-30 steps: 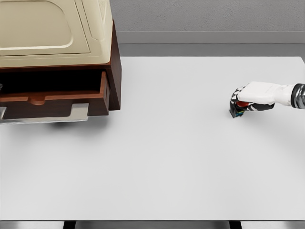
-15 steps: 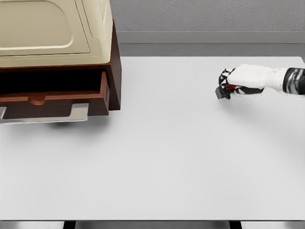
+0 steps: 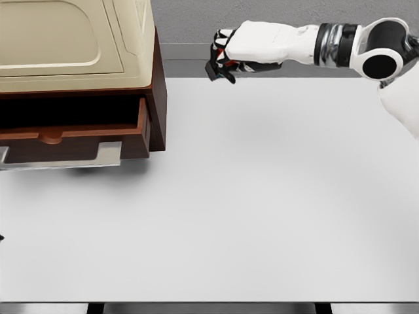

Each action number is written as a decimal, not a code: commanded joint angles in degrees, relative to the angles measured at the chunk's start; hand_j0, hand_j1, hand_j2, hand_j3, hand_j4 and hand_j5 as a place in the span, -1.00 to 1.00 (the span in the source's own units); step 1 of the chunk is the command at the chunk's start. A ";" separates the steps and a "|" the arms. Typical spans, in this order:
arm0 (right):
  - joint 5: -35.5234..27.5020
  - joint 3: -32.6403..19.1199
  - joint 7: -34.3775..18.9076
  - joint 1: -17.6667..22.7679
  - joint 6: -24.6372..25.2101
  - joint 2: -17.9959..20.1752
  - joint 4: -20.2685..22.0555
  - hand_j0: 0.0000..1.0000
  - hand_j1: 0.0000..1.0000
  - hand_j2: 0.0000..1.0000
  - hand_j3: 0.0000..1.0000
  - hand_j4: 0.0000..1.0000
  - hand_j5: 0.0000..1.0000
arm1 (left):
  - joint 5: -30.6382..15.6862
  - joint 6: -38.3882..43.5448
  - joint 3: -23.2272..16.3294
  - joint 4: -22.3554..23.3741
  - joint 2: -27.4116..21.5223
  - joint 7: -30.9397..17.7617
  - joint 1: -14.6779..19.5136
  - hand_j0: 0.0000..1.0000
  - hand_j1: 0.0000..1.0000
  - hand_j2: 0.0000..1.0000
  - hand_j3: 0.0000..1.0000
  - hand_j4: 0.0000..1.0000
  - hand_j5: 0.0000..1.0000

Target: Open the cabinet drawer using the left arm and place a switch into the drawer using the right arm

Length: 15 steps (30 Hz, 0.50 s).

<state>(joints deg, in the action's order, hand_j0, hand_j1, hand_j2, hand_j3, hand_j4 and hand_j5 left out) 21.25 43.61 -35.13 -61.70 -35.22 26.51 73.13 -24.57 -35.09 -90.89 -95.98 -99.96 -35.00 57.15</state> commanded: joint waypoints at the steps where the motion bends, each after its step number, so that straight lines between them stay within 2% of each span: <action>1: -0.34 4.46 0.13 -0.35 0.22 -3.83 0.34 -0.63 -0.63 -0.63 -0.63 -0.63 -0.63 | 0.23 0.09 0.36 -3.59 -0.04 0.00 -0.02 1.00 1.00 1.00 1.00 1.00 1.00; 3: -0.34 6.13 0.13 -1.32 0.22 -4.63 1.66 -0.63 -0.63 -0.63 -0.63 -0.63 -0.63 | 0.14 0.09 0.36 -5.00 -0.04 0.00 1.04 1.00 1.00 1.00 1.00 1.00 1.00; 6: -0.42 8.07 0.13 -1.58 0.22 -4.28 7.28 -0.63 -0.63 -0.63 -0.63 -0.63 -0.63 | 0.14 0.09 0.36 -5.09 -0.04 0.00 1.04 1.00 1.00 1.00 1.00 1.00 1.00; 9: -1.21 9.03 0.13 -1.76 0.22 -4.10 11.15 -0.63 -0.63 -0.63 -0.63 -0.63 -0.63 | 0.14 0.09 0.36 -5.09 -0.04 0.00 1.04 1.00 1.00 1.00 1.00 1.00 1.00; 12: -2.27 10.09 0.13 -2.37 0.22 -3.84 13.96 -0.63 -0.63 -0.63 -0.63 -0.63 -0.63 | 0.14 0.09 0.36 -5.09 -0.04 0.00 1.04 1.00 1.00 1.00 1.00 1.00 1.00; 15: -2.53 10.09 0.13 -2.72 0.22 -4.01 14.41 -0.62 -0.62 -0.62 -0.62 -0.62 -0.62 | 0.14 0.09 0.36 -5.09 -0.04 0.00 1.04 1.00 1.00 1.00 1.00 1.00 1.00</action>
<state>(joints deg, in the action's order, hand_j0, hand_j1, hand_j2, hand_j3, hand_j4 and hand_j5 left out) 19.68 53.51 -35.72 -64.69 -35.38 22.57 86.44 -24.09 -35.10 -90.53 -101.02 -99.97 -35.00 58.20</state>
